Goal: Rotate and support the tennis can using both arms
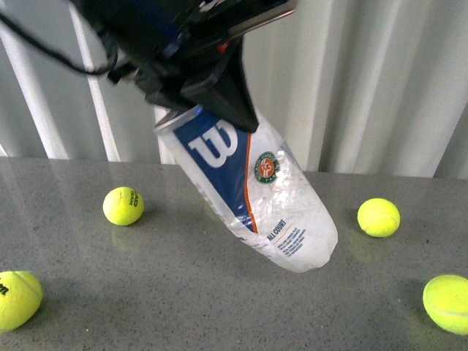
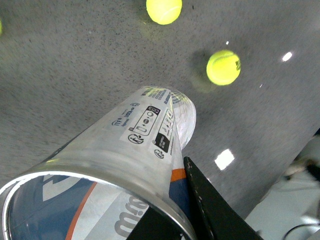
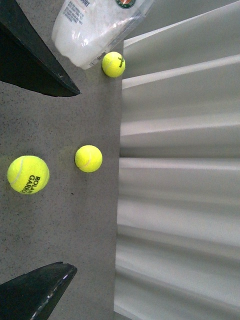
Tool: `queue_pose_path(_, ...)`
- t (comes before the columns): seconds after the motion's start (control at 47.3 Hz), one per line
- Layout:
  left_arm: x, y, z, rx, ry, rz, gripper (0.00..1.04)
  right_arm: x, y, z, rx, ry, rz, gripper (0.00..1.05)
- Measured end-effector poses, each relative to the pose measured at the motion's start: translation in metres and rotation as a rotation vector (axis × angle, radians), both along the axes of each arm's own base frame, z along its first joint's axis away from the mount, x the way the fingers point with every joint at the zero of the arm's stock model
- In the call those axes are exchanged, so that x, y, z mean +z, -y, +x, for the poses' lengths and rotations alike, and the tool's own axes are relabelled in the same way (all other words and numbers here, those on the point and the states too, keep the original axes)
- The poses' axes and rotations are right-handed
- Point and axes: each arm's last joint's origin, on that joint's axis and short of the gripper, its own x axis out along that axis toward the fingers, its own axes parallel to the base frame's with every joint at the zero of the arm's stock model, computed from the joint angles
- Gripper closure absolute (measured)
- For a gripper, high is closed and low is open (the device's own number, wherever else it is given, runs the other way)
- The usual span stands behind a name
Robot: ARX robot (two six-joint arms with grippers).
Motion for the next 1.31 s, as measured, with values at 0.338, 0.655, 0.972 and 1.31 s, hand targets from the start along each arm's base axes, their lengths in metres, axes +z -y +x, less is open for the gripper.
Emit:
queue_pose_path(0.338, -0.022, 0.093, 0.002, -0.415, 0.208, 0.599, 1.01, 0.000, 0.000, 0.000, 0.000, 0.000, 0.000, 0.07)
queue_pose_path(0.655, -0.062, 0.100, 0.017, -0.465, 0.194, 0.705, 1.01, 0.000, 0.000, 0.000, 0.000, 0.000, 0.000, 0.07)
queue_pose_path(0.972, -0.063, 0.094, 0.027, -0.388, 0.154, 0.589, 0.64, 0.000, 0.000, 0.000, 0.000, 0.000, 0.000, 0.07)
queue_pose_path(1.31, -0.017, 0.078, 0.017, -0.249, 0.148, 0.434, 0.06, 0.000, 0.000, 0.000, 0.000, 0.000, 0.000, 0.07)
